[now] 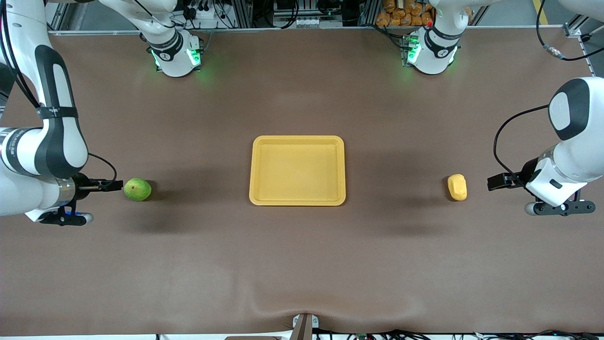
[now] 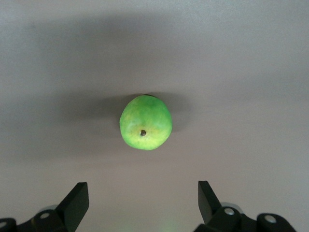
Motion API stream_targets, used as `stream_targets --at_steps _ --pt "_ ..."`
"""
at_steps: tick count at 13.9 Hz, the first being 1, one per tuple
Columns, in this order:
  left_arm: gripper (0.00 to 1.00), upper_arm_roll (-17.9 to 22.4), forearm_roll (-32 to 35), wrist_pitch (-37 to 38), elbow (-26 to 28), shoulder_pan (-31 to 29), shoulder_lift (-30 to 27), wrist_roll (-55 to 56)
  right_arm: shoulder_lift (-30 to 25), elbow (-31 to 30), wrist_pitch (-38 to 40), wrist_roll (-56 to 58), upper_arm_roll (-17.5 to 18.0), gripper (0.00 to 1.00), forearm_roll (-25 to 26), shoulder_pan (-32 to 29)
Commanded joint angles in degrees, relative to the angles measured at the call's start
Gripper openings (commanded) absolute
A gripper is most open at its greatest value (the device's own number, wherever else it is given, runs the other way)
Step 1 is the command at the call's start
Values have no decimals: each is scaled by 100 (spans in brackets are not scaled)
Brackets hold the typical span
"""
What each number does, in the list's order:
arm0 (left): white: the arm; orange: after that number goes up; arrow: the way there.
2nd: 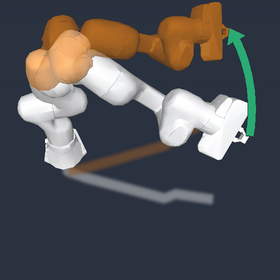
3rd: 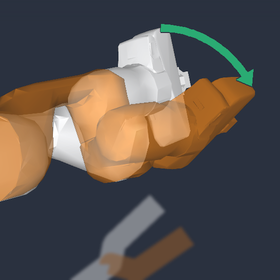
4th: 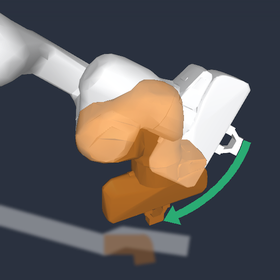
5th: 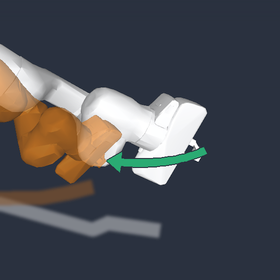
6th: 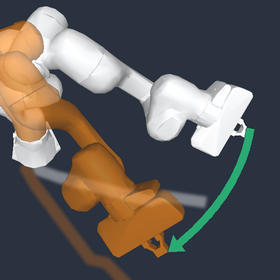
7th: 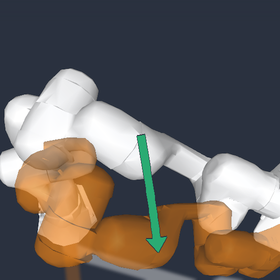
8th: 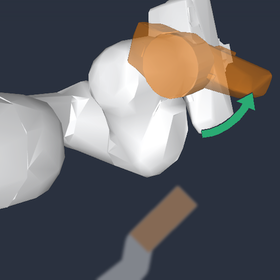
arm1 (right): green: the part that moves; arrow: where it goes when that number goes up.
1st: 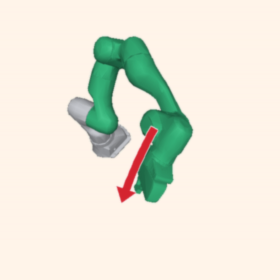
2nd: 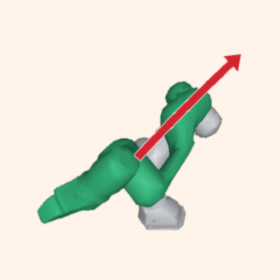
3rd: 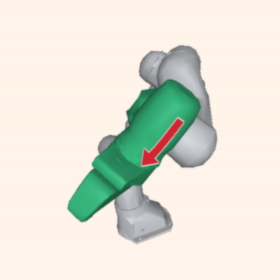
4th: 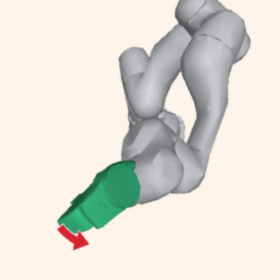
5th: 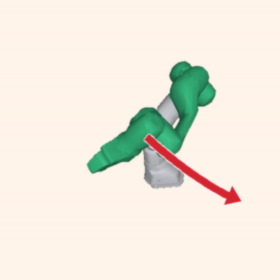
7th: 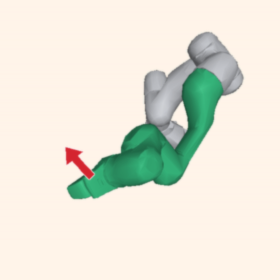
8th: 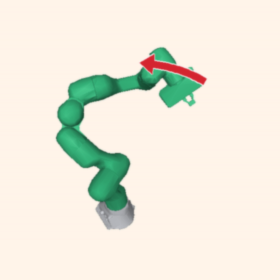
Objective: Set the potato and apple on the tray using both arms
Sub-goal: 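Close the right gripper on the green apple and lift it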
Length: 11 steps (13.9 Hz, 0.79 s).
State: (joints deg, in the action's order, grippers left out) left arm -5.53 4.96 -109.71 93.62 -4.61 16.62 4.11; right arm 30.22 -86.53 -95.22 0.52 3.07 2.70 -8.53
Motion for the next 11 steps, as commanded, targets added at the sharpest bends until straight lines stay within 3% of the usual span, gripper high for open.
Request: stream_targets --at_steps 1,5,8,11 --pt "100 9 93 -33 -37 4 -10 -112 124 -13 -189 27 98 100 29 -184" --pt "100 9 102 -33 -37 4 -10 -112 282 -56 -461 45 98 100 11 -211" --pt "100 9 93 -42 -46 4 -18 -112 309 -504 -1111 36 98 100 -207 -237" --pt "100 -18 93 10 -37 4 -106 -112 309 -689 -1244 36 98 100 -270 -272"
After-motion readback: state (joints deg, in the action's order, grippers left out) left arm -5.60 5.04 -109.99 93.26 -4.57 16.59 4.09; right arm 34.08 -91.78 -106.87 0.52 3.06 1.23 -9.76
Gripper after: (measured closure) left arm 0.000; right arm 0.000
